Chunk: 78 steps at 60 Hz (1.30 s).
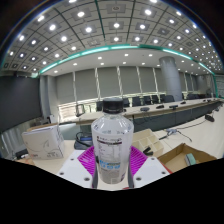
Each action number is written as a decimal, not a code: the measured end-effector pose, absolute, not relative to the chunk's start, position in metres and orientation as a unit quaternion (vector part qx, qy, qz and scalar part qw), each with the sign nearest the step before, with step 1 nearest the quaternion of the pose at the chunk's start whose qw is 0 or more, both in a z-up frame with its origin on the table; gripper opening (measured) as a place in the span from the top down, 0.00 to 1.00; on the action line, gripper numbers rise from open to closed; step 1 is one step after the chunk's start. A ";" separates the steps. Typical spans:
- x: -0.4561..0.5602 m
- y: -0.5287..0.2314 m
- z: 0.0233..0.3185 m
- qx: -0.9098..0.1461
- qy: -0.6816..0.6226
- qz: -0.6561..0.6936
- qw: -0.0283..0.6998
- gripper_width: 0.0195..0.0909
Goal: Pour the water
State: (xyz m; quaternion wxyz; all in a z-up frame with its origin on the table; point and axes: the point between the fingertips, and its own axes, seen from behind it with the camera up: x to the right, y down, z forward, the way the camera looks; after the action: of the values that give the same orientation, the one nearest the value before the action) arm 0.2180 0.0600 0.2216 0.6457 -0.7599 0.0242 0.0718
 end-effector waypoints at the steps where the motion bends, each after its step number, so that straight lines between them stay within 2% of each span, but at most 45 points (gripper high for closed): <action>1: 0.223 0.061 0.215 -0.763 0.020 0.061 0.643 0.70; 4: 0.233 0.063 0.191 -0.775 0.008 0.034 0.632 0.70; 5: 0.234 0.065 0.174 -0.778 0.003 0.025 0.628 0.70; 11: 0.240 0.067 0.137 -0.795 -0.008 0.011 0.607 0.70; 17: 0.245 0.070 0.105 -0.805 -0.016 0.000 0.592 0.70; 29: 0.256 0.064 0.058 -0.819 0.001 0.004 0.574 0.69; 33: 0.256 0.063 0.059 -0.815 0.000 0.003 0.579 0.68; 42: 0.254 0.063 0.058 -0.822 0.002 0.000 0.570 0.46; 44: 0.253 0.062 0.056 -0.828 0.005 0.005 0.560 0.33; 47: 0.251 0.059 0.055 -0.835 0.007 0.015 0.550 0.05; 49: 0.249 0.055 0.058 -0.839 0.012 0.018 0.544 0.10; 53: 0.252 0.046 0.068 -0.843 0.018 0.012 0.537 0.06; 61: 0.254 0.015 0.093 -0.856 0.035 -0.017 0.516 0.07; 78: 0.206 -0.107 0.178 -0.878 0.072 -0.026 0.473 0.07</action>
State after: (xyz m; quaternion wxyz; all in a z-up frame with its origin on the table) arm 0.2064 -0.1073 0.1783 0.4726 -0.8779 0.0719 -0.0261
